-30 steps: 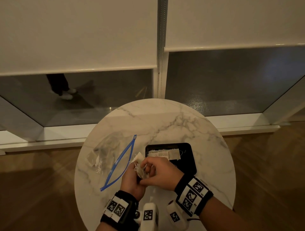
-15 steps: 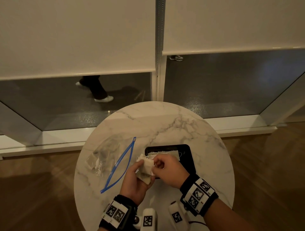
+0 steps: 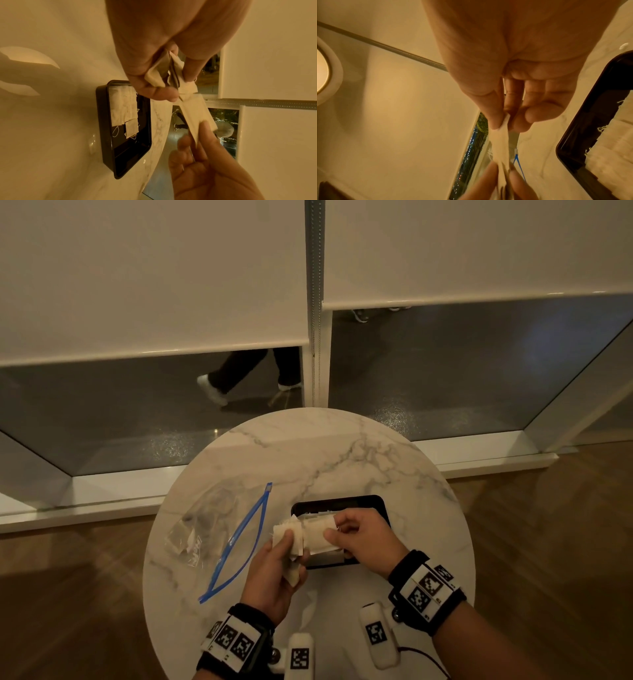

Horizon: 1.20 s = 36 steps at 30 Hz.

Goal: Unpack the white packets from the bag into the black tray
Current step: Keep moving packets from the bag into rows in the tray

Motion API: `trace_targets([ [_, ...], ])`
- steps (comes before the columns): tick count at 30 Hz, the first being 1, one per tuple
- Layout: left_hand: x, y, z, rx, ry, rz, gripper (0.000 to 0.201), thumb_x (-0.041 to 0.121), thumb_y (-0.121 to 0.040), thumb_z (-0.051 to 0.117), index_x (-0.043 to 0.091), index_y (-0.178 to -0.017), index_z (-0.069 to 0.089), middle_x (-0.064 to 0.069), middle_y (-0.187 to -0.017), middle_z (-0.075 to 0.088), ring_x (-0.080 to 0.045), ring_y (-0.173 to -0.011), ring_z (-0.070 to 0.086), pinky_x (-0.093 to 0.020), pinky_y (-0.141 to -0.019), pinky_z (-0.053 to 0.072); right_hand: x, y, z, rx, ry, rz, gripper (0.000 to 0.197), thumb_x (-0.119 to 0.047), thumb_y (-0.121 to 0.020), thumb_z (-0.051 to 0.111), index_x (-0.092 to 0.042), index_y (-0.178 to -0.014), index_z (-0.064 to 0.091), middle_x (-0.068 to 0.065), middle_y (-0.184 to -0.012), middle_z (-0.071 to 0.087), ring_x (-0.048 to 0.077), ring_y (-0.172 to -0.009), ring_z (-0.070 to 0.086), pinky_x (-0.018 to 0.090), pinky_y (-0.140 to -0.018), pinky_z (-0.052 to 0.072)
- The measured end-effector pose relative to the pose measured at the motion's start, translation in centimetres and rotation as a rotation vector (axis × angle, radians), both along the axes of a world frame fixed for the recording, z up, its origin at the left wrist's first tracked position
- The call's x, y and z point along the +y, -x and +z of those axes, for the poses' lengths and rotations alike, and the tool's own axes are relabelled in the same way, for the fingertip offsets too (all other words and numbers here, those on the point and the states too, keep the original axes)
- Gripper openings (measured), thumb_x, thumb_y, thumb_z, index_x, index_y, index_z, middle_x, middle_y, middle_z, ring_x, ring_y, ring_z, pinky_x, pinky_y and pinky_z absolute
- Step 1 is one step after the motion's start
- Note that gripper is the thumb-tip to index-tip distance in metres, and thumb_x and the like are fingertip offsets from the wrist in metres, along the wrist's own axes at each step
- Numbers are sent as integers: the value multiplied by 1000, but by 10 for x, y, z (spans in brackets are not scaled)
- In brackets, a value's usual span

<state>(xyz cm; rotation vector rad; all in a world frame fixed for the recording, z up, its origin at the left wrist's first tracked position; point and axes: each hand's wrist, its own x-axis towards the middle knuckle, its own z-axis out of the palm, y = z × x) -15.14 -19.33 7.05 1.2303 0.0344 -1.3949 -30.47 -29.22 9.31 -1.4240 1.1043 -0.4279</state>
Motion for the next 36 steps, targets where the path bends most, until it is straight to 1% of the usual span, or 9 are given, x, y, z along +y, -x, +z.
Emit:
trace_targets([
  [2, 1, -3, -1, 19, -4, 16, 31, 27, -99, 58, 10, -126, 62, -10, -92, 68, -15, -72, 63, -26, -55, 51, -5, 7, 1, -10, -7, -27, 10, -17, -87, 71, -11, -95, 72, 7, -81, 69, 4, -65, 62, 20, -57, 51],
  [7, 5, -9, -1, 64, -54, 46, 23, 26, -102, 52, 11, -117, 62, -11, -94, 69, -21, -85, 63, -41, -78, 51, -23, 29, 0, 19, -66, -100, 8, -14, -92, 65, -8, -96, 69, 7, -83, 64, 13, -70, 63, 24, -57, 54],
  [14, 9, -15, -9, 84, -104, 102, 21, 23, -103, 50, 13, -120, 58, -14, -100, 66, -23, -89, 63, -46, -87, 50, -49, 40, -39, 206, -64, -173, 7, -8, -92, 61, -12, -95, 66, 7, -84, 64, 21, -80, 66, 30, -63, 59],
  [20, 10, -22, -19, 95, -145, 140, 33, 23, -103, 52, 10, -133, 55, -13, -101, 65, -22, -86, 63, -41, -79, 53, -70, 27, -95, 539, -61, -102, 21, 5, -78, 61, -13, -87, 66, 9, -91, 66, 26, -87, 66, 43, -75, 61],
  [23, 12, -25, -22, 84, -158, 142, 32, 24, -103, 52, 11, -132, 57, -13, -103, 65, -22, -88, 63, -41, -79, 52, -76, 16, -112, 647, -23, -82, 19, 2, -78, 58, -6, -93, 67, 11, -93, 68, 25, -84, 65, 38, -78, 59],
  [25, 13, -27, -23, 72, -160, 141, 32, 24, -103, 52, 11, -131, 58, -13, -105, 66, -22, -88, 63, -40, -79, 52, -78, 9, -113, 694, -6, -69, 16, 1, -82, 55, -4, -92, 66, 8, -86, 64, 24, -82, 63, 30, -75, 56],
  [27, 15, -30, -23, 66, -162, 141, 29, 24, -103, 52, 11, -128, 59, -13, -105, 65, -23, -88, 63, -40, -79, 52, -79, 4, -115, 751, 12, -45, 15, 0, -84, 51, -10, -77, 59, 3, -77, 56, 23, -77, 59, 26, -69, 50],
  [29, 17, -32, -24, 59, -169, 146, 27, 24, -103, 52, 10, -125, 59, -13, -104, 65, -22, -86, 63, -40, -79, 52, -81, 1, -119, 769, 11, -45, 25, 1, -84, 49, -14, -65, 46, 1, -68, 49, 22, -72, 54, 25, -64, 46],
  [36, 22, -40, -29, 46, -185, 170, 27, 25, -102, 53, 9, -123, 61, -11, -100, 67, -21, -85, 63, -39, -78, 52, -87, -3, -124, 745, -9, -70, 15, 0, -85, 50, -11, -75, 54, 4, -74, 55, 22, -72, 54, 26, -67, 48],
])
